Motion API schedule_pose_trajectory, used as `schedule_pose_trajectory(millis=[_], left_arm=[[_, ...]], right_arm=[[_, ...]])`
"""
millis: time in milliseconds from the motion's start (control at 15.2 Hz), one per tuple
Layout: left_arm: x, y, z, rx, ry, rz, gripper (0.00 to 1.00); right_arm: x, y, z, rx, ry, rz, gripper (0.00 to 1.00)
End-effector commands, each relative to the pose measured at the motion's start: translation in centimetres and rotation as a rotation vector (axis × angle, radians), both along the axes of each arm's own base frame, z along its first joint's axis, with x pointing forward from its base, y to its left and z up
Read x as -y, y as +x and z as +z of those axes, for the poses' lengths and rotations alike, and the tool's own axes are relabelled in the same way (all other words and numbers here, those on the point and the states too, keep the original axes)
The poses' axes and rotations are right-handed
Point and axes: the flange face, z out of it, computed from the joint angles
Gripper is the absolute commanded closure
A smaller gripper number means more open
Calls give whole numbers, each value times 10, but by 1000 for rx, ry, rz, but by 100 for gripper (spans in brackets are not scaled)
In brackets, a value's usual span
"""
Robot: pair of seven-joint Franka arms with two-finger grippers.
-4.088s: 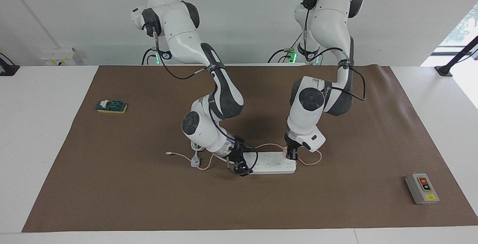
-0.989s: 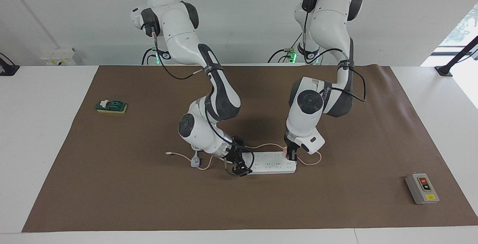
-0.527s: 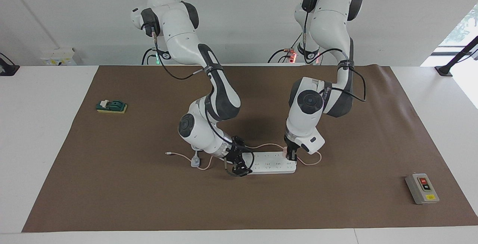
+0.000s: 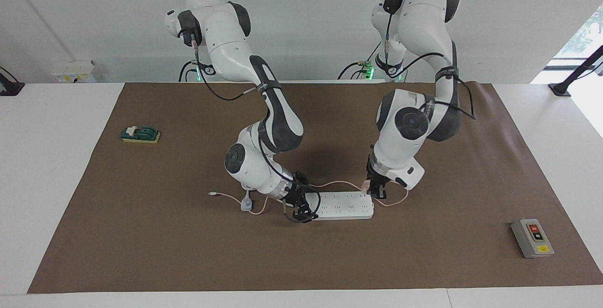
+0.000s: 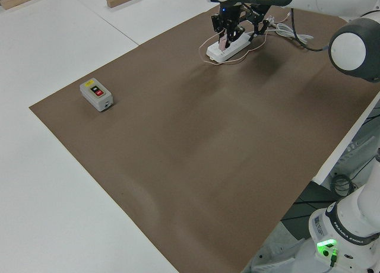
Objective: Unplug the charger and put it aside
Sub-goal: 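Pull the pink charger out of the strip with the left gripper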
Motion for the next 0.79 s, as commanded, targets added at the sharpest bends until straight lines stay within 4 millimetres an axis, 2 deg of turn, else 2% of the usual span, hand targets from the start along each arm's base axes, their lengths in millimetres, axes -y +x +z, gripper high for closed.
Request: schedule_pose_trajectory(millis=[0, 132, 198, 593, 659, 725], left_arm=[[-5, -9, 12, -26, -6, 32, 100], [-7, -11, 15, -30, 5, 4, 100], [-7, -14, 21, -24, 15, -62, 100], [-1, -36, 27, -93, 18, -585, 100], [3, -45, 27, -109, 39, -720, 100], [-2, -52, 24, -119, 50, -819, 100]], right_arm=[[10, 17, -7, 82, 15, -58, 20], [10, 16, -8, 80, 12, -55, 20], [10, 16, -8, 80, 12, -55, 20], [11, 17, -7, 85, 2, -49, 19], [11, 17, -6, 84, 1, -46, 18], [11, 16, -8, 79, 0, -41, 17]])
